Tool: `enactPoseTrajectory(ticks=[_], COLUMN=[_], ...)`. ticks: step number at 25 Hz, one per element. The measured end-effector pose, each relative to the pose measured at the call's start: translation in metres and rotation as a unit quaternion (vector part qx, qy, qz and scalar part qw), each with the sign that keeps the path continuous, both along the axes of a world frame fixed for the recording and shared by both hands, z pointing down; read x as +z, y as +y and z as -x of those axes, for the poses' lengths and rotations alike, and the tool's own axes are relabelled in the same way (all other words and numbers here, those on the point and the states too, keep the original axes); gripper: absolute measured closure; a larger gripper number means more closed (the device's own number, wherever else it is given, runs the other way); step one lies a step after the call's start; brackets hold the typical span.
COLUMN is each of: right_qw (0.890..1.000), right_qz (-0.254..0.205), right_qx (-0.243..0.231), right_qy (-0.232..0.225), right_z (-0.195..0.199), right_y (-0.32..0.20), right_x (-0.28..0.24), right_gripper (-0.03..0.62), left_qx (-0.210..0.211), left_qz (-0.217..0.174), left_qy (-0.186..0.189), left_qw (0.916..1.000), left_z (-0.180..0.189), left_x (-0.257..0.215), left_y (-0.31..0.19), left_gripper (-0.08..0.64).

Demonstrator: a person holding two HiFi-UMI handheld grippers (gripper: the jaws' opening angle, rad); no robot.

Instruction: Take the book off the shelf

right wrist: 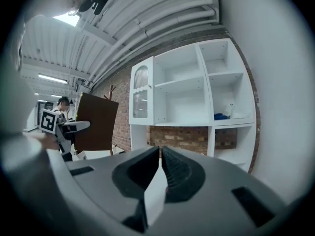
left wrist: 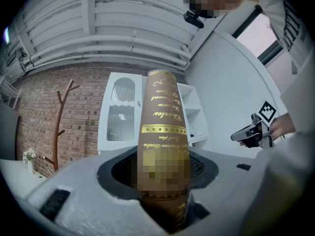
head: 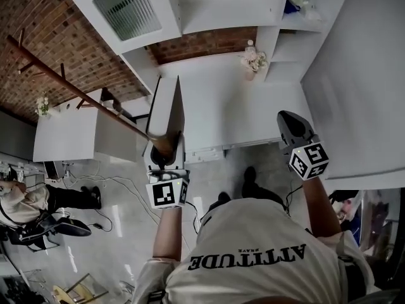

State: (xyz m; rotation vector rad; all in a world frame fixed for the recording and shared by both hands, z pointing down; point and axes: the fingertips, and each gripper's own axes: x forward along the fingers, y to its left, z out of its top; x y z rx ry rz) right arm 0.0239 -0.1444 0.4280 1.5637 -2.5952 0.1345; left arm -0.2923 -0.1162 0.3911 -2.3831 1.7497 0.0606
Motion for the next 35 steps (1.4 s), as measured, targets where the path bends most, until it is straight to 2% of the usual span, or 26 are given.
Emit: enactPoseTrajectory(ticks=[7,13,26,30,35], right_qw=[0.999,0.998,0.999,0.999,0.999], right_qz=[-0.006,-0.010,-0.027,-0.023,-0.026], right_qx=[0.045,0.068,0.042,0.031,0.021], right_qy=[0.003,0.000,-0.011,-0.017,-0.021], right_z=[0.000,-0.020,-0.068,-0.082,-0.095], right_y=[0.046,0.066,0.056,0.054,0.052], right_x=[-0.005,-0.012,-0.017,-0.013,-0.017], right_gripper=[0.558,0.558,0.558,0.558,0.558], left_qx=[0.028,0.054,0.021,0.020,0.014], left_qz=[0.009,0.015,0.003,0.002,0.005], left_qy=[0.009,0.009,0.041,0.035,0.044], left_qw=[0.9995,0.9984,0.9989,0.9992,0.9989], left_z=[0.008,-0.010,-0.060,-0.076,-0.087], left_x=[0.011,0.013,0.002,0.004,0.006], left_y=[0.020,0.034,0.053,0.059,0.062], left_gripper=[0.322,0.322,0.322,0.322,0.322])
